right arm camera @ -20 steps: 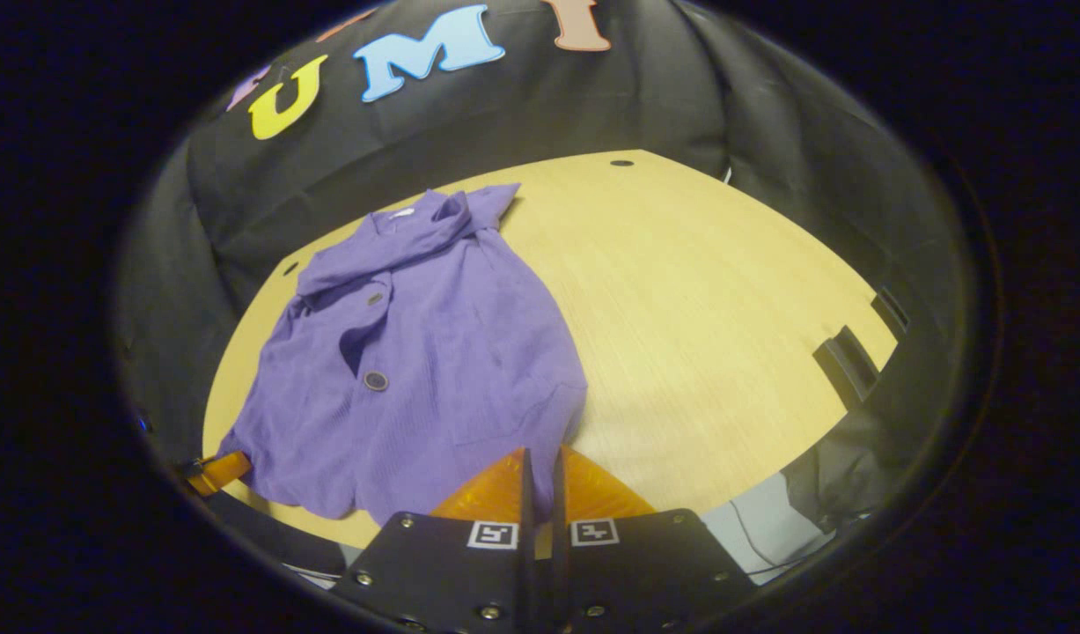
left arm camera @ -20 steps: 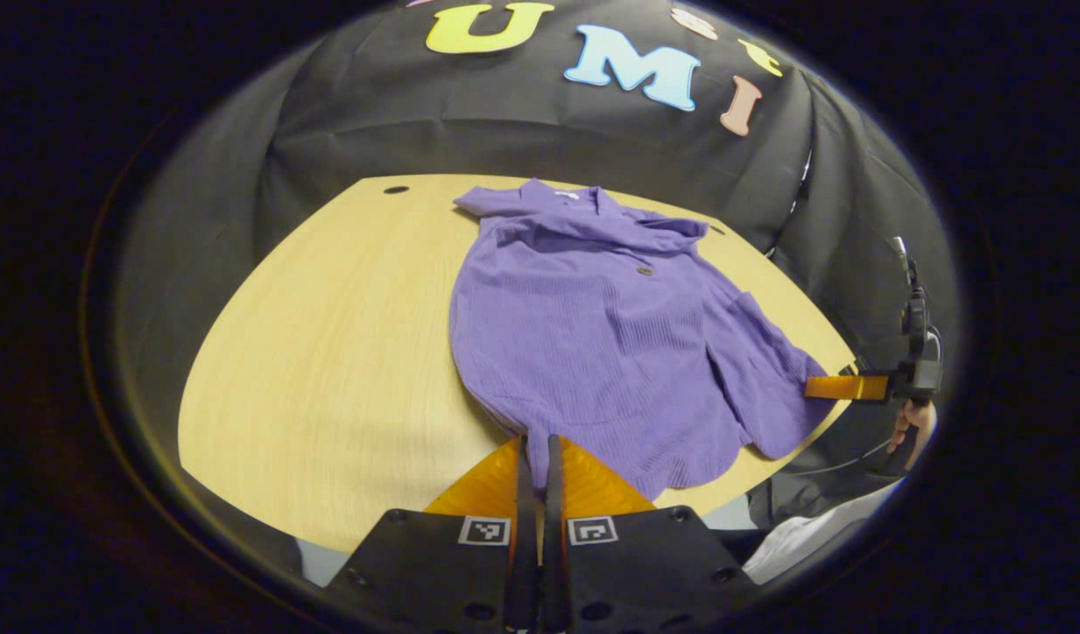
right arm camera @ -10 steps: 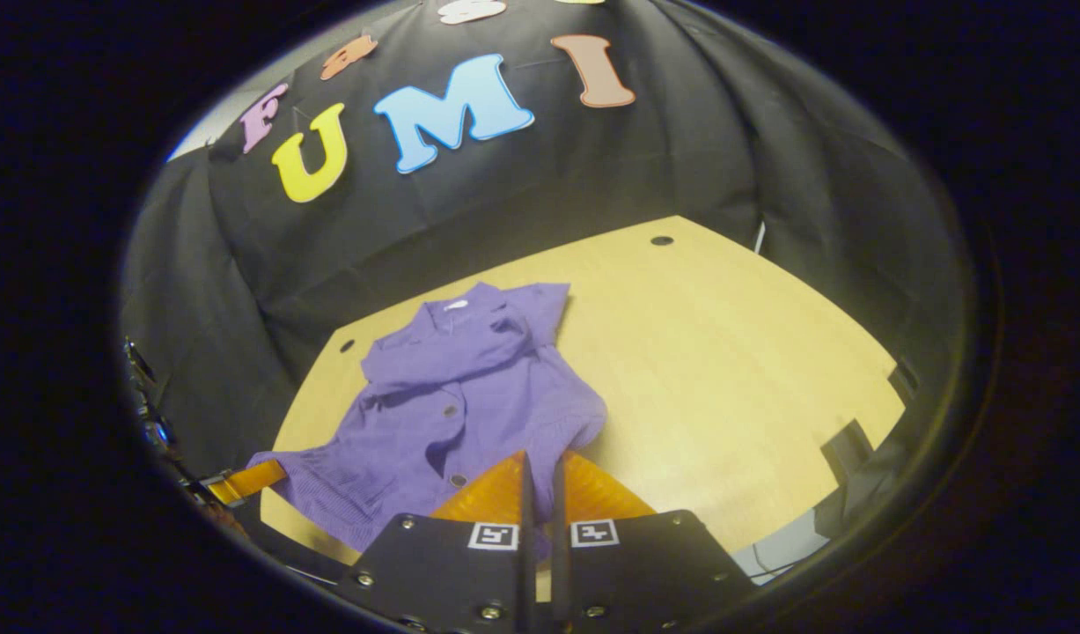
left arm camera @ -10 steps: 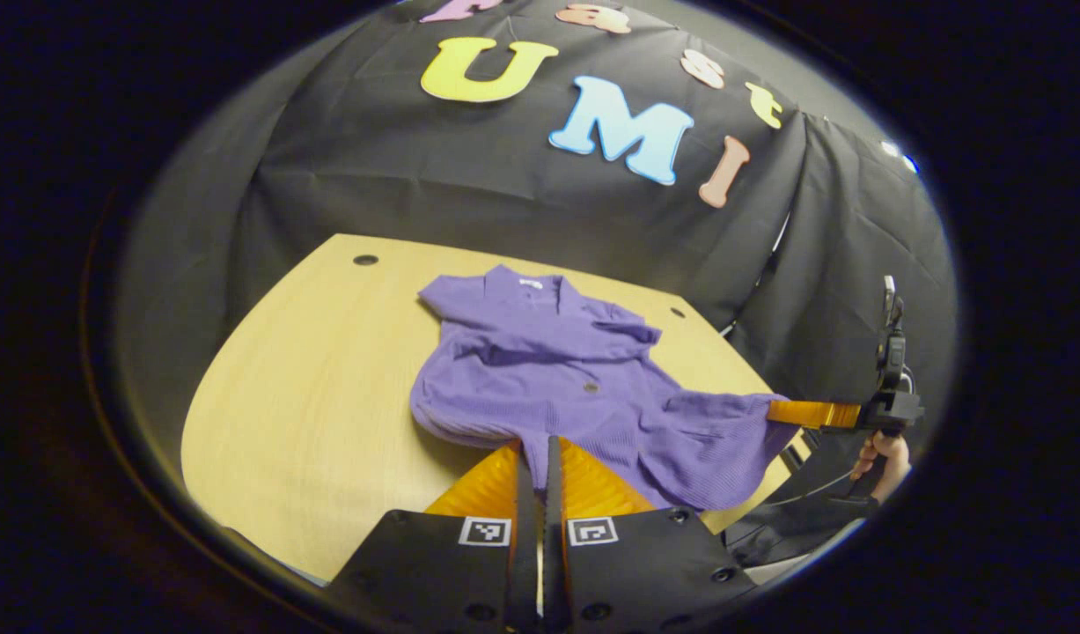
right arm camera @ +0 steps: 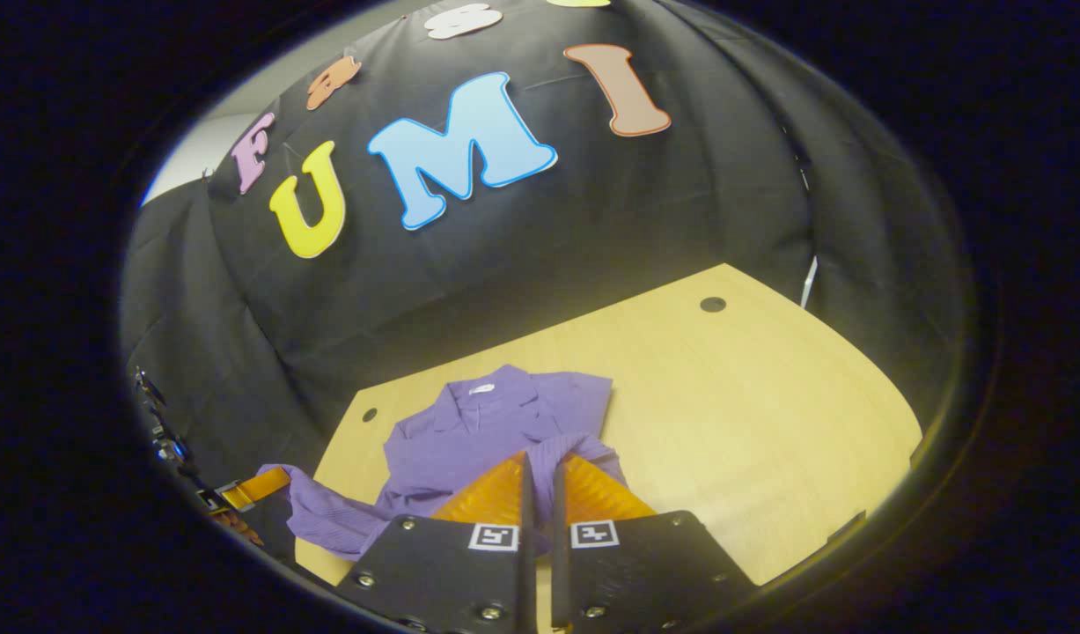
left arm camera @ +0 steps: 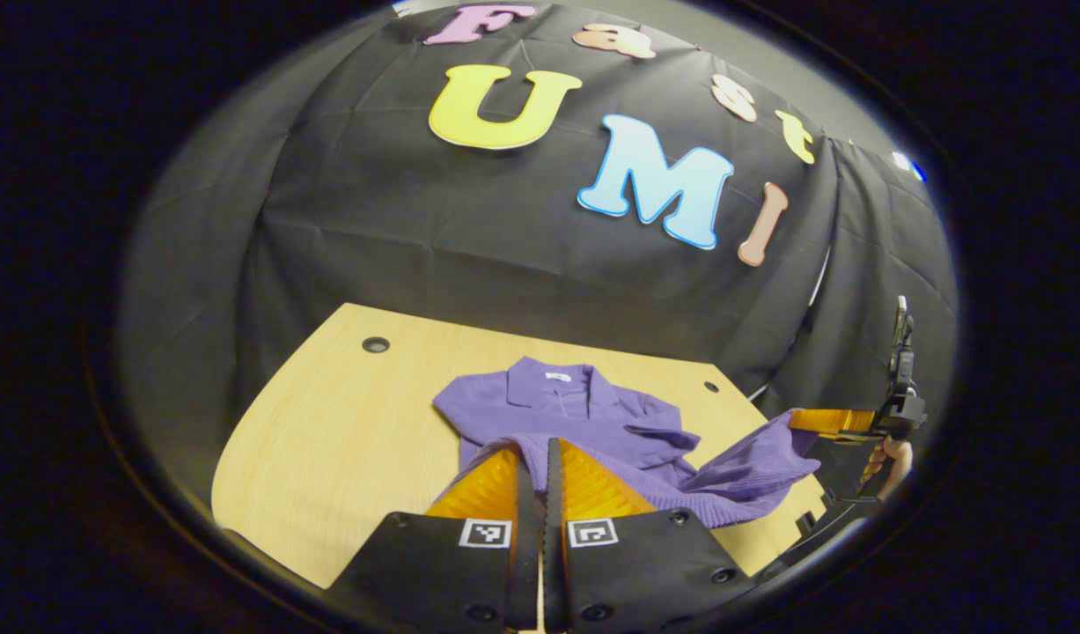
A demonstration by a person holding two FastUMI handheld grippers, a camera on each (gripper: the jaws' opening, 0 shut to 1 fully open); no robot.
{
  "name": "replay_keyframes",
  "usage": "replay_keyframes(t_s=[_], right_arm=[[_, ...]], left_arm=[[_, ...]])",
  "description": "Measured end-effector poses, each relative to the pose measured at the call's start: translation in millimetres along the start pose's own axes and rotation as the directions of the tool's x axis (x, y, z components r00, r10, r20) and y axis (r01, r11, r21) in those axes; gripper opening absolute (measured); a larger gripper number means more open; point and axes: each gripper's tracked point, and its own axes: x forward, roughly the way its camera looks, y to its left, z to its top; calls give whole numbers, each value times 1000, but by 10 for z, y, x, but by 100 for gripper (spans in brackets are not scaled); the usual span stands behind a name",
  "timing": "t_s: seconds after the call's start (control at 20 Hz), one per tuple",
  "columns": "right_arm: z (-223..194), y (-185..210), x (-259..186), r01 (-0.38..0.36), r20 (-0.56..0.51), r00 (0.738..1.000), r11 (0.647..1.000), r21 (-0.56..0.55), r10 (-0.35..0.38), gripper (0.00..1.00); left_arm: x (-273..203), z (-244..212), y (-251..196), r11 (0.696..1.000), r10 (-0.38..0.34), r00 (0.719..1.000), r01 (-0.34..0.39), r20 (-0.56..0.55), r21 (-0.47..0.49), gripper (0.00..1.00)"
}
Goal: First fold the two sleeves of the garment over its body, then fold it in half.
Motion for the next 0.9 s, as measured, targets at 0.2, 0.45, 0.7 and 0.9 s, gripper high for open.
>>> replay_keyframes(t_s=[0.2,0.45,0.7,0.9], right_arm=[[307,-33,506,-20,-14,1000,1000,-18,20,7],[589,-27,1200,-53,-52,997,998,-16,52,7],[732,-160,1831,-53,-81,996,997,-48,49,7],[754,-257,2276,-35,-93,995,999,-34,32,7]], left_arm=[[581,278,106,999,28,1000,-27,10,-27,9],[1359,493,276,997,67,998,-67,0,-46,9],[2045,695,485,992,113,993,-111,32,-67,9],[2435,666,634,987,155,987,-153,31,-50,8]])
